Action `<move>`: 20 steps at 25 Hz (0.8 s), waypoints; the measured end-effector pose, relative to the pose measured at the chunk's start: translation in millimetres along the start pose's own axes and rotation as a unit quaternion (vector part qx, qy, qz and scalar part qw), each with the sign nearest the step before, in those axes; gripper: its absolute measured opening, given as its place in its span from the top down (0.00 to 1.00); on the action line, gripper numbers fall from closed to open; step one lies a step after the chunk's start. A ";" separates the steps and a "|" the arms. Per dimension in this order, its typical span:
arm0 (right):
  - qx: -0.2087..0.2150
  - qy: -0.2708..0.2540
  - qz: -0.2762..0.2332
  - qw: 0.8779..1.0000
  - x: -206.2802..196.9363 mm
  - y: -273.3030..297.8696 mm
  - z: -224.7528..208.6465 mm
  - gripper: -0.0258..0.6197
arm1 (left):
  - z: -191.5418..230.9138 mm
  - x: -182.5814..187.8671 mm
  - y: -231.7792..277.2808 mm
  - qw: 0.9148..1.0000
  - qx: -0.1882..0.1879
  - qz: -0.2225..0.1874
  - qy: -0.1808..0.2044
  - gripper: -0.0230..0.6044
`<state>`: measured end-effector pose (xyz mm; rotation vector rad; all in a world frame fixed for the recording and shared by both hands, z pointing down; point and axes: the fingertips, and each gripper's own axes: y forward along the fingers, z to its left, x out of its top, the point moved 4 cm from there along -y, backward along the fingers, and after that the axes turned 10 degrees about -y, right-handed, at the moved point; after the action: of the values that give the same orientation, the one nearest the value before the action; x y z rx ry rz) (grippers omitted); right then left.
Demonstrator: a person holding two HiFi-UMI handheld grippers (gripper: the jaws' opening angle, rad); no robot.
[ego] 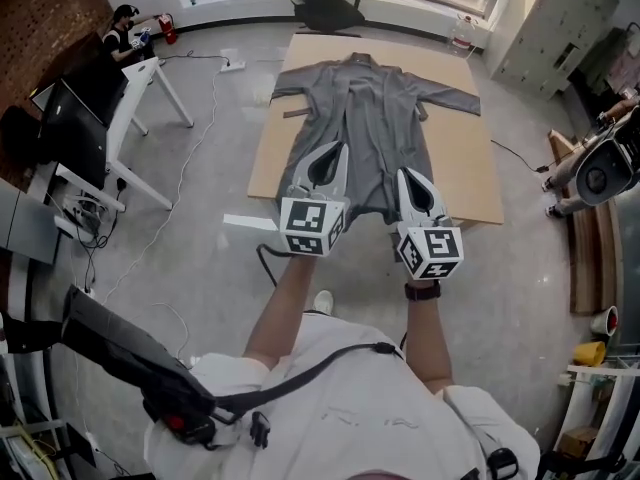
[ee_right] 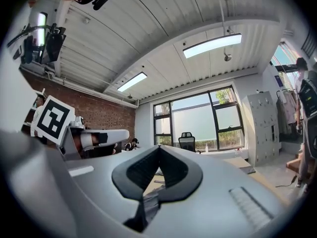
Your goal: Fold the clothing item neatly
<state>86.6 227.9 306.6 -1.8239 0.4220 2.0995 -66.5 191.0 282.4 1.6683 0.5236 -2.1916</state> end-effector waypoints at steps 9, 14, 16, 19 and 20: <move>0.018 -0.004 0.024 1.000 -11.7 70.9 13.3 0.95 | 63.5 -8.3 39.3 1.000 0.008 0.007 -0.023 0.96; 0.024 0.003 0.036 0.999 -29.3 99.4 -8.8 0.95 | 82.4 -21.4 68.9 0.999 0.024 0.017 -0.018 0.96; 0.025 0.013 0.031 0.999 -35.0 115.2 -24.3 0.95 | 84.3 -23.1 82.4 0.999 0.026 0.017 -0.007 0.96; 0.039 0.021 0.020 0.999 -38.1 148.8 -46.5 0.95 | 95.2 -20.5 112.5 0.999 0.040 0.012 -0.003 0.96; 0.046 0.022 0.017 0.999 -38.0 159.1 -52.8 0.95 | 98.7 -19.4 122.7 0.999 0.045 0.012 -0.002 0.96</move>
<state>70.2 59.8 338.4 -1.8252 0.5566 2.0293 -86.4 37.0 314.6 1.7050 0.4065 -2.2321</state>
